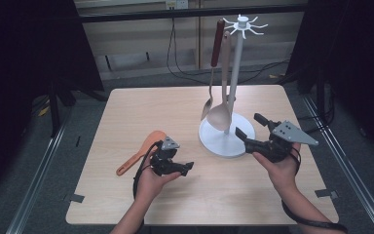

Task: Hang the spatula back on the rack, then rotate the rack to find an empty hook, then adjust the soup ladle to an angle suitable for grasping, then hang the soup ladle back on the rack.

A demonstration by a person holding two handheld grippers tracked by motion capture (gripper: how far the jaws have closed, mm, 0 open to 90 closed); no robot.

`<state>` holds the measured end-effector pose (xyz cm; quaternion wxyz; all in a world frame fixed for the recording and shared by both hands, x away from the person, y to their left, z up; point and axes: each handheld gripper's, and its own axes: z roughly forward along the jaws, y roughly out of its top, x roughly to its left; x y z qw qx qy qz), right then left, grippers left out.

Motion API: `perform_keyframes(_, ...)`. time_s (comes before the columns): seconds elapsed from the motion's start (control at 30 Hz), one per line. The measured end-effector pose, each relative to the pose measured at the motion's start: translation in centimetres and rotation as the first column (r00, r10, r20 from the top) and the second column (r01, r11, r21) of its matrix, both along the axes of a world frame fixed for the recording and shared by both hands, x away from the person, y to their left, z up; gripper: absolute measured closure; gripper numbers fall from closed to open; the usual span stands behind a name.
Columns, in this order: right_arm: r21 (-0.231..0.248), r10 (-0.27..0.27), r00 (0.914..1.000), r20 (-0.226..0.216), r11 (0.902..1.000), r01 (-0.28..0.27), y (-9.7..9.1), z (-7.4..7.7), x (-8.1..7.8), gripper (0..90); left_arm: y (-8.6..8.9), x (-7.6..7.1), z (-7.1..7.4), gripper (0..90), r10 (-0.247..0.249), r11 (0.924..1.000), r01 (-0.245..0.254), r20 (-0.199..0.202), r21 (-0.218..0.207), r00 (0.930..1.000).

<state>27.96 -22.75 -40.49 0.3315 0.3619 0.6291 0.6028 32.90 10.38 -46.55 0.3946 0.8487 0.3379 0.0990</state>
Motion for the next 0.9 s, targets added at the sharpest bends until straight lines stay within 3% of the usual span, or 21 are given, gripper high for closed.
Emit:
perform_keyframes(0.13,-0.006,0.003,0.9995,-0.032,1.0000,-0.004,-0.4,-1.1,-0.3,17.4,0.9,0.3,0.1,19.1,0.018,0.9997,-0.018,0.002,0.016,0.9998)
perform_keyframes(0.3,-0.037,-0.005,0.9982,-0.060,0.9993,0.003,-0.6,-2.1,-0.5,16.8,1.8,0.7,0.2,19.6,0.050,0.9987,-0.050,0.004,0.006,0.9987)
perform_keyframes(0.47,-0.059,0.004,0.9950,-0.099,0.9982,-0.010,-0.5,-3.0,-0.4,13.8,2.8,0.9,-0.2,20.5,0.071,0.9956,-0.072,0.022,0.059,0.9972)
perform_keyframes(0.6,-0.077,0.013,0.9912,-0.132,0.9968,-0.023,-0.3,-3.8,-0.5,11.8,3.6,1.2,-0.4,22.4,0.098,0.9942,-0.099,0.019,0.043,0.9950)
perform_keyframes(0.7,-0.087,-0.005,0.9876,-0.157,0.9961,-0.008,-0.4,-4.1,-0.5,11.1,4.4,1.4,-0.7,32.9,0.107,0.9920,-0.108,0.019,0.066,0.9941)
perform_keyframes(0.9,-0.090,-0.001,0.9882,-0.153,0.9959,-0.013,-0.5,-4.1,-0.5,10.2,5.8,1.8,-0.5,48.7,0.136,0.9854,-0.139,0.033,0.099,0.9902)
